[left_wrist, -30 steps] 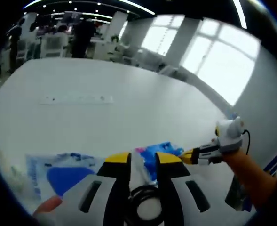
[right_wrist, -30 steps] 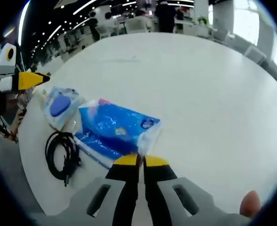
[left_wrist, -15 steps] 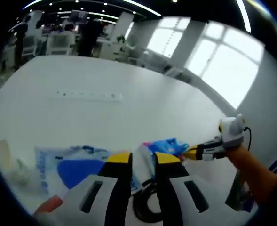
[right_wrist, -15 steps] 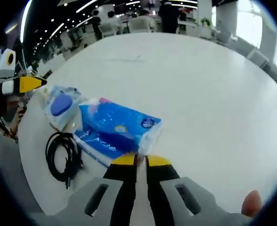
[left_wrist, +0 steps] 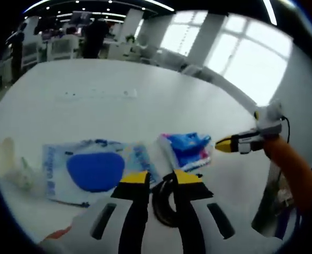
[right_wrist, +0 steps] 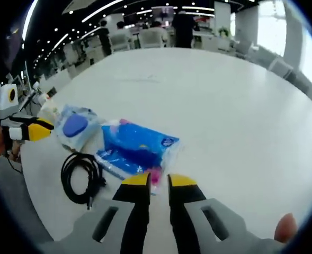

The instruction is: Arrange the tabletop items into an orderly group along one side of the table until the central work area is clear of visible clutter.

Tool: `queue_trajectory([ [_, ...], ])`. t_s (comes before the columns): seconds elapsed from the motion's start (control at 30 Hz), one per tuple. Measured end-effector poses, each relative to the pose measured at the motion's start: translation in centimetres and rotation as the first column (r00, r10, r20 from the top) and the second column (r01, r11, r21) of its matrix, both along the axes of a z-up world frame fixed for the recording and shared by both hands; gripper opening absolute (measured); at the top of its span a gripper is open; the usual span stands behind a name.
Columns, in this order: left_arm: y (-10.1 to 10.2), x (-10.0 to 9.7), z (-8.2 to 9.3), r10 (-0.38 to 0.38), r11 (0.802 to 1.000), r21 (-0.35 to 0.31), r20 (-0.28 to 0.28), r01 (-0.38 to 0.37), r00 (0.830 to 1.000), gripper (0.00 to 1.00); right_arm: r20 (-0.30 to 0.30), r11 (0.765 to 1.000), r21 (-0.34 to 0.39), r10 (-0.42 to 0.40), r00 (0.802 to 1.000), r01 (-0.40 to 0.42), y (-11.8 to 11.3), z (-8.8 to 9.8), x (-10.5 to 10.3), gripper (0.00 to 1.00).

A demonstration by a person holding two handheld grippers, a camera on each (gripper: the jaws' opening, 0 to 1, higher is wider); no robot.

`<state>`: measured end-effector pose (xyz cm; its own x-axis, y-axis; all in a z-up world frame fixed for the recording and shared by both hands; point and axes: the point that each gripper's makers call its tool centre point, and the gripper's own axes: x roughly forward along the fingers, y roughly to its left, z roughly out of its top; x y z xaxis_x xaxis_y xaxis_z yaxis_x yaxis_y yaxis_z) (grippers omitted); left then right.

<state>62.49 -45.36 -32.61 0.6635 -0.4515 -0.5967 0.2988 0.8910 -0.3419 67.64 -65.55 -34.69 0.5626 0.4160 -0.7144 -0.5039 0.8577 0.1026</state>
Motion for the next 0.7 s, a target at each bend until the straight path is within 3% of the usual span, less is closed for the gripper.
queue_trajectory([
  [0.17,0.2,-1.3,-1.6,-0.006,0.999,0.031,-0.027,0.007,1.0,0.15,-0.017,0.999,0.029,0.017,1.0,-0.016,2.1,-0.1,-2.1,0.14],
  [0.53,1.1,-2.7,-2.2,-0.034,0.995,0.098,-0.004,0.034,0.999,0.19,-0.035,0.998,0.028,0.048,0.998,-0.047,4.6,0.3,-4.9,0.14],
  [0.7,0.5,-3.8,-2.9,-0.07,0.993,0.096,-0.026,0.072,0.997,0.24,-0.033,0.998,0.03,0.056,0.998,-0.055,5.2,0.5,-6.0,0.15],
])
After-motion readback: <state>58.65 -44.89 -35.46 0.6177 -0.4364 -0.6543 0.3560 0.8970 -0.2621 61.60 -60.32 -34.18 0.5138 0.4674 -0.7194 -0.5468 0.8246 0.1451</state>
